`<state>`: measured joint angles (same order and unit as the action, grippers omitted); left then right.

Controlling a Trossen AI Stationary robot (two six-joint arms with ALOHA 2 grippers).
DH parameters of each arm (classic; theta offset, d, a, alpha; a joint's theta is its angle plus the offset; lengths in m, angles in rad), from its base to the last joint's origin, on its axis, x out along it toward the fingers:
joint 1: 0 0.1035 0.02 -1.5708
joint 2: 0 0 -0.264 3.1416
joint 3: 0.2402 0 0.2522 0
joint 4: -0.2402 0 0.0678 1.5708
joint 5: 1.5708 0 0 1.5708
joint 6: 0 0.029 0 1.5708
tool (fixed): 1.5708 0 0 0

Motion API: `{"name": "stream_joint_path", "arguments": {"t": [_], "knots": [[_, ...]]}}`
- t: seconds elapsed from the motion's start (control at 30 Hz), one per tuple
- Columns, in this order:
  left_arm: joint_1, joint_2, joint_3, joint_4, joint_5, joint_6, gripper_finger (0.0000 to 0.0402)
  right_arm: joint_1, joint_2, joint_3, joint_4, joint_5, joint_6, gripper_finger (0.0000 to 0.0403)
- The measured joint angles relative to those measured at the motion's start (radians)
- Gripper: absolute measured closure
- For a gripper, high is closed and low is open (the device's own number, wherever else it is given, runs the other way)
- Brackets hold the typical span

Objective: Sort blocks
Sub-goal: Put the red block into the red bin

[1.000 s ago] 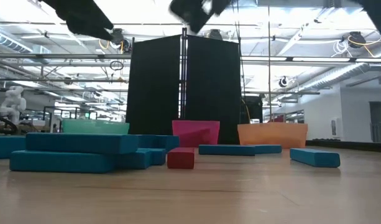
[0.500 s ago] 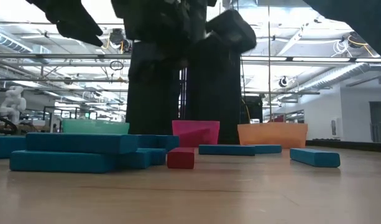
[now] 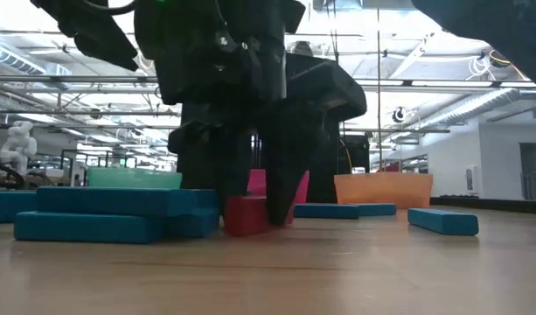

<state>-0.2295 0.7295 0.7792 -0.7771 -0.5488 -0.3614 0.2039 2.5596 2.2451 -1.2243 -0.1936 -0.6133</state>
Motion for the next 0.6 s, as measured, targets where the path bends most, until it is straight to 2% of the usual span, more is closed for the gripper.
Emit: {"name": "stream_joint_path", "arguments": {"t": [0.2,0.27,0.37,0.4,0.6], "knots": [[0.000,-0.017,0.000,-0.004,0.000,0.000,0.0071,-0.001,0.004,-0.001,0.004,0.032,0.006,0.0243],[0.000,-0.022,0.000,-0.004,0.000,0.000,0.0071,0.000,0.004,-0.001,0.010,0.043,0.035,0.0279],[0.000,-0.029,0.000,-0.004,0.000,0.000,0.0071,-0.002,0.005,-0.002,0.011,0.038,0.052,0.0354],[0.000,-0.032,0.000,-0.004,0.000,0.000,0.0071,-0.002,0.005,-0.003,0.010,0.035,0.053,0.0365],[0.000,-0.037,0.000,-0.029,-0.001,0.000,0.0071,-0.006,-0.021,-0.006,0.005,0.042,0.109,0.0364]]}}
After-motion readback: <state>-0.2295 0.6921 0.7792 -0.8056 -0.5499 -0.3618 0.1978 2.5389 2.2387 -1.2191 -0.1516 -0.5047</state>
